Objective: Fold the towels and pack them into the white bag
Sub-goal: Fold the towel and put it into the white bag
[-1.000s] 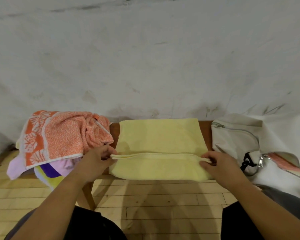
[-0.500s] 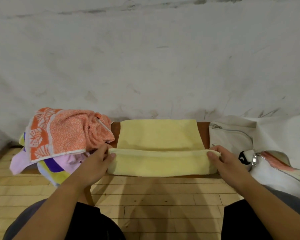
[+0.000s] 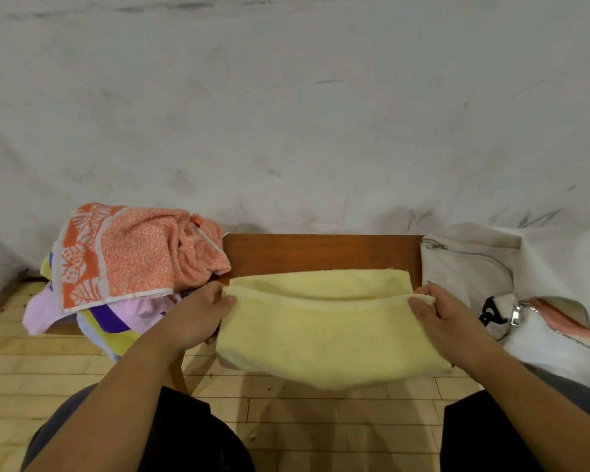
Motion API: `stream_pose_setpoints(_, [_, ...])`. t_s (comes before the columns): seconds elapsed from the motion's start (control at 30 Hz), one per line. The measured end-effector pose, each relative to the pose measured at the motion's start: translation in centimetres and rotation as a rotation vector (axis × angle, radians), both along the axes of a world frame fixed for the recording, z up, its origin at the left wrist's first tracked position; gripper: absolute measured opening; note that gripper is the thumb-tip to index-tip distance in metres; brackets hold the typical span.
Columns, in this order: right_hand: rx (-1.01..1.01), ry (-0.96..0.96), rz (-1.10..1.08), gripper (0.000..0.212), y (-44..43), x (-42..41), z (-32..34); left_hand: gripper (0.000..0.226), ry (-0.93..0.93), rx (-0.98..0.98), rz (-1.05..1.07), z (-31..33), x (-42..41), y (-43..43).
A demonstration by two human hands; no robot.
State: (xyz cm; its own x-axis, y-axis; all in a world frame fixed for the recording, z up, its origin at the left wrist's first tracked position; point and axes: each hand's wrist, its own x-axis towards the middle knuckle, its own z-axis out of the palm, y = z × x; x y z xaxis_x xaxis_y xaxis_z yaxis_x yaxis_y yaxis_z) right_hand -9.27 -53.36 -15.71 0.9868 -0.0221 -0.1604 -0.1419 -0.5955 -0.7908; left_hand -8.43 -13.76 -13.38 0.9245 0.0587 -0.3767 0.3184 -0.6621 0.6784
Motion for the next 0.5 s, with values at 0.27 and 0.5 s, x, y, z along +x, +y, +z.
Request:
stream_pose_setpoints(0.27, [-0.07,-0.048,-0.11,0.014,0.9,6.1,-0.7,0.018,-0.112,0.09,0.192,-1.2,4.7,-1.2])
stream_pose_setpoints(0.5, [-0.161,-0.036,-0.166,0.008,1.9,7.9,-2.8,0.016,0.004,0.228,0.196,-3.6,6.6,-1.9])
